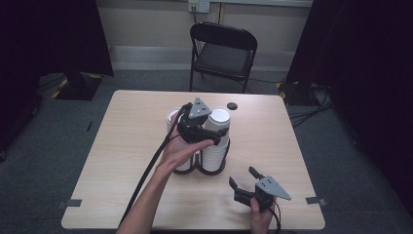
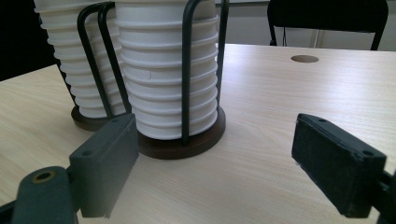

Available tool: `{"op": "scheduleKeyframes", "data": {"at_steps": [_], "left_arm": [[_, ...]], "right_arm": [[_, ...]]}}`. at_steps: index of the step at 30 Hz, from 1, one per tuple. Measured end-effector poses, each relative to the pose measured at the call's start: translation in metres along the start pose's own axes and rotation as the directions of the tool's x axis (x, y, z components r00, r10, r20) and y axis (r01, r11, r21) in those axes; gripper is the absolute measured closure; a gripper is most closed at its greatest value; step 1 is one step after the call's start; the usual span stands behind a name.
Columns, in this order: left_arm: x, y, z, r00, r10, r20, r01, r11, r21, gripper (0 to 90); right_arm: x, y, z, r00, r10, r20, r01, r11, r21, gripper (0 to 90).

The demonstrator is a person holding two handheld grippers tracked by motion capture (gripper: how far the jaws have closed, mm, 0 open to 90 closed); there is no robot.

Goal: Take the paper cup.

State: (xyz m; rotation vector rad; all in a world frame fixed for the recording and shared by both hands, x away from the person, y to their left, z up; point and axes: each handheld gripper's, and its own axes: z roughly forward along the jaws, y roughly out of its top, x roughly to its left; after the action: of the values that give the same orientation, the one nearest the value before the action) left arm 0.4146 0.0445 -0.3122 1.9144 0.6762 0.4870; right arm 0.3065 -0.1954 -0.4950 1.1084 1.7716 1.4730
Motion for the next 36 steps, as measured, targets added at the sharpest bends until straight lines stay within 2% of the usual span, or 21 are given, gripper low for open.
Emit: {"op": "scheduleKeyframes", "data": {"at_steps": [3,10,16,19,22,23,24,29,32,34,36], "left_arm": [[-0.002,0.002,0.004,0.9988,0.031,-0.037,-0.03,0.9991,0.028,13.6],[-0.003,0.003,0.008,0.9976,0.045,-0.053,-0.043,0.9986,0.03,11.5],[-0.004,0.003,0.01,0.9948,0.07,-0.074,-0.066,0.9964,0.054,11.3],[-0.004,0.004,0.009,0.9955,0.068,-0.066,-0.065,0.9966,0.05,12.7],[0.0,0.005,0.004,0.9988,0.03,-0.039,-0.029,0.9994,0.02,18.8],[0.001,0.006,0.003,0.9994,0.022,-0.027,-0.021,0.9997,0.008,25.2],[0.001,0.007,0.003,0.9997,0.011,-0.022,-0.011,0.9999,0.007,26.2],[0.0,0.007,0.006,0.9993,0.024,-0.028,-0.023,0.9996,0.014,24.6],[-0.001,0.009,0.01,0.9992,0.031,-0.027,-0.03,0.9993,0.022,18.8],[-0.002,0.011,0.012,0.9994,0.029,-0.019,-0.028,0.9992,0.028,18.6],[-0.002,0.011,0.016,0.9986,0.046,-0.026,-0.045,0.9974,0.056,17.4]], "right_arm": [[0.0,0.0,0.0,1.0,0.0,0.0,0.0,1.0,-0.001,14.2],[0.0,0.0,0.0,1.0,-0.004,0.0,0.004,1.0,-0.001,14.2],[0.001,0.0,0.0,1.0,-0.007,0.003,0.007,1.0,0.001,14.3],[0.001,0.0,0.0,1.0,-0.006,0.003,0.006,1.0,0.0,14.3],[0.001,0.0,0.0,1.0,-0.007,0.004,0.007,1.0,0.001,14.3],[0.001,0.0,0.0,1.0,-0.008,0.004,0.008,1.0,0.002,14.3],[0.001,0.0,0.0,1.0,-0.007,0.006,0.007,1.0,0.002,14.3],[0.001,0.0,0.0,1.0,-0.007,0.004,0.007,1.0,-0.001,14.3],[0.001,0.0,0.0,1.0,-0.008,0.004,0.008,1.0,0.0,14.3],[0.001,0.0,0.0,1.0,-0.006,0.005,0.006,1.0,-0.002,14.2],[0.001,0.0,0.0,1.0,-0.004,0.003,0.004,1.0,-0.006,14.3]]}}
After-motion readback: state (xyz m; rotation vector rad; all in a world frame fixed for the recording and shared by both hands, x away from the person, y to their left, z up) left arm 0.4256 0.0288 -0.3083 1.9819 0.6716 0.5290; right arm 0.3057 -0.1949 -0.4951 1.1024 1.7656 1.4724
